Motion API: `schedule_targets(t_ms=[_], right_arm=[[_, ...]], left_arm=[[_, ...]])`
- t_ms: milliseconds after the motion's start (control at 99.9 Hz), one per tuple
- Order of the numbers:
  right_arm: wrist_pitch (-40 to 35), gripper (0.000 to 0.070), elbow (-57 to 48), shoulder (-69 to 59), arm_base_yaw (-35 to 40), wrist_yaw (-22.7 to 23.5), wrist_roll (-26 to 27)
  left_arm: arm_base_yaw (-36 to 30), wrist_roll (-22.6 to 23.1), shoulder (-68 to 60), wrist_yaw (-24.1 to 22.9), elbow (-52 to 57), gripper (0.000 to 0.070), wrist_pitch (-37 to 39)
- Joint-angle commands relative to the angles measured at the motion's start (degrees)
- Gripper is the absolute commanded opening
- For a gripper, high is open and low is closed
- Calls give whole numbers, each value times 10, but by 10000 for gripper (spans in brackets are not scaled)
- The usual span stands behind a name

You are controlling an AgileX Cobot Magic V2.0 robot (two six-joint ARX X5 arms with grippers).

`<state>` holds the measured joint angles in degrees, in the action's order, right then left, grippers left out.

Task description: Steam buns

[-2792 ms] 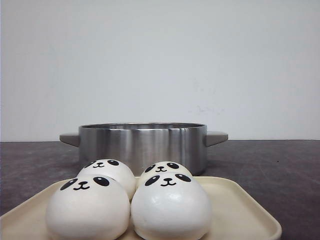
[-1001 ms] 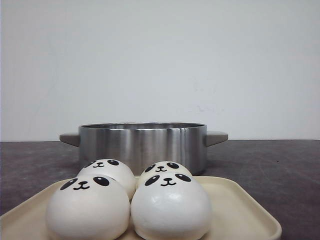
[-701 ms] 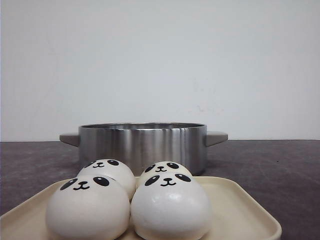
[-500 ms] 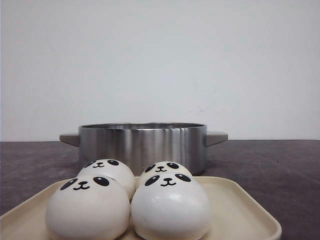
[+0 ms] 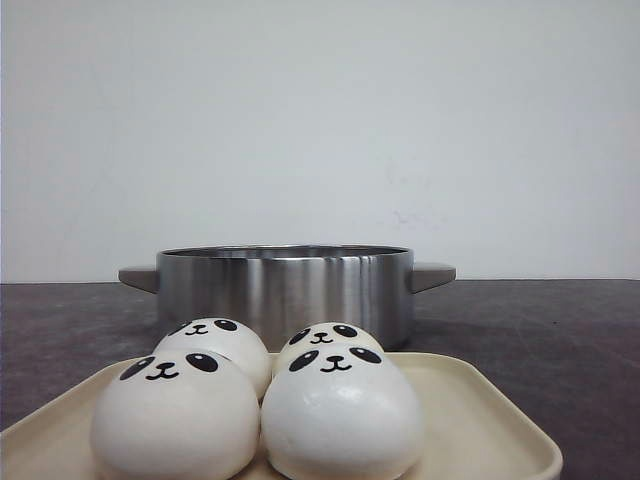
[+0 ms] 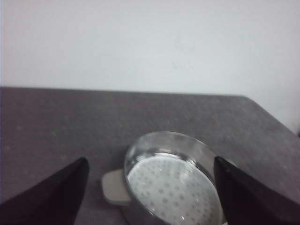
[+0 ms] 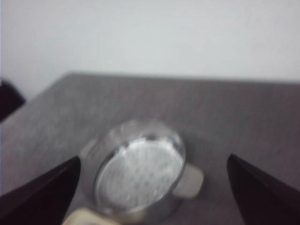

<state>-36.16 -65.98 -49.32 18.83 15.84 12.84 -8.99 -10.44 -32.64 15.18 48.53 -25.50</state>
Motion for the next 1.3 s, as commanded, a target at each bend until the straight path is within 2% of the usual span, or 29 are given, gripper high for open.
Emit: schedule_targets(t_ms=[0, 140, 270, 340, 671, 871, 1071, 1121, 1191, 1241, 1281, 1291], right_arm=[[-28, 621, -31, -51, 50, -19, 26], [-89, 618, -58, -151, 137, -54, 62], [-129, 550, -59, -243, 188, -54, 99], [-141, 548, -59, -292, 207, -54, 105], [-124, 548, -59, -468, 251, -54, 104], [-80, 548, -59, -525, 254, -50, 108], [-80, 518, -58, -566, 253, -50, 108], [-78, 470, -58, -572, 253, -50, 108], [-71, 356, -58, -578, 253, -51, 109], [-70, 197, -58, -578, 253, -51, 110], [-68, 7, -58, -578, 253, -54, 110], [-67, 0, -58, -578, 253, -54, 109]], left_arm=[[-8, 8, -3, 3, 7, 512, 7], [-30, 8, -3, -3, 7, 512, 7], [-50, 8, -3, -3, 7, 512, 6], [-62, 8, -3, -3, 7, 513, 6], [-92, 8, -3, -4, 7, 513, -5], [-98, 8, -3, -8, 7, 513, -7], [-98, 10, -3, -19, 7, 513, -7], [-98, 12, -3, -19, 7, 513, -7], [-98, 12, -3, -19, 7, 513, -7], [-98, 12, -3, -19, 7, 513, -7], [-98, 12, -3, -19, 7, 513, -7], [-98, 12, -3, -19, 7, 513, -7]])
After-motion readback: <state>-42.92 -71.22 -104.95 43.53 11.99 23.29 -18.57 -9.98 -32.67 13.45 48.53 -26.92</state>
